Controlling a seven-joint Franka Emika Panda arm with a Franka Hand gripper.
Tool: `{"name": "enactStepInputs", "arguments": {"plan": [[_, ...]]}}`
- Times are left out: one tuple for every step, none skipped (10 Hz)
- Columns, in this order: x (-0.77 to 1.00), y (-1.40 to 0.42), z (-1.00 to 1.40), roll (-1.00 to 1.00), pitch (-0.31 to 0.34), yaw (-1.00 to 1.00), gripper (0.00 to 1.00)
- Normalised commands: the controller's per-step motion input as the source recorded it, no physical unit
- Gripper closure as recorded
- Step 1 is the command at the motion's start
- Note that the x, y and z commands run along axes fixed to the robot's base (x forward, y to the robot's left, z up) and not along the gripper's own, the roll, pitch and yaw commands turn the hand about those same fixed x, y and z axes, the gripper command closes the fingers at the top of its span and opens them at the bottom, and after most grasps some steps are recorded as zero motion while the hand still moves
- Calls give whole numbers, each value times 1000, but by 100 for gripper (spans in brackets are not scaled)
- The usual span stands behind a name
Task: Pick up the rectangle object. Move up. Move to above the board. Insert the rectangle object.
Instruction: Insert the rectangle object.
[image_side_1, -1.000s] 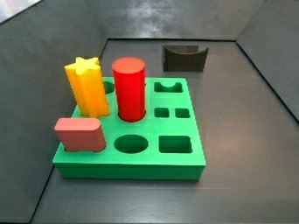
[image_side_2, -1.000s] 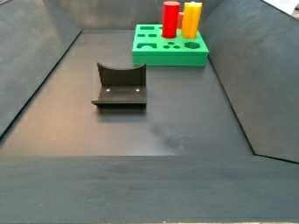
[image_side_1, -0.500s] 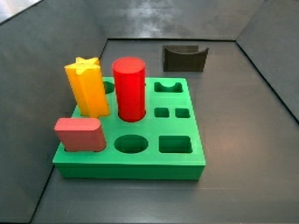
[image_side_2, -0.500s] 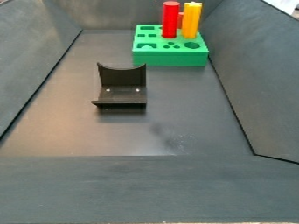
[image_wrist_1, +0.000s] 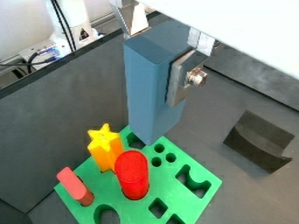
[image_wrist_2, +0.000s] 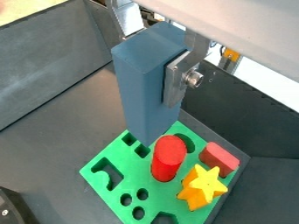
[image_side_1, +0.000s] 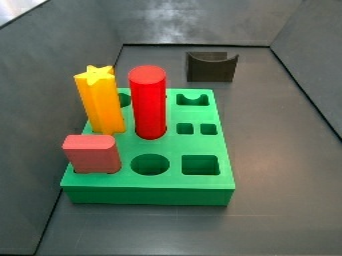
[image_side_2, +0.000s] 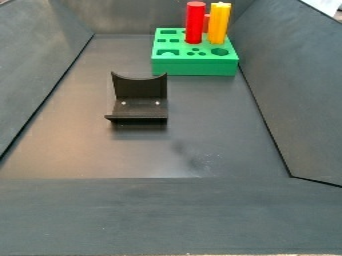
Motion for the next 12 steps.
{"name": "enactStepInputs", "arguments": {"plan": [[103,0,0,6,0,-237,100],[160,-43,0,0,0,-557,100],[66,-46,-49,16,-11,-949,100],[0,0,-34,0,-17,-1000,100],[0,0,-46,0,-17,-1000,100],[0,0,-51,0,-20,-1000,100],[0,0,-54,0,-23,-1000,100],[0,0,-57,0,-26,-1000,100],[0,0,-63,0,-26,-1000,100],[0,0,-71,0,-33,-1000,100],[0,0,-80,0,-36,-1000,100],[0,0,-100,0,-50,-1000,100]]}}
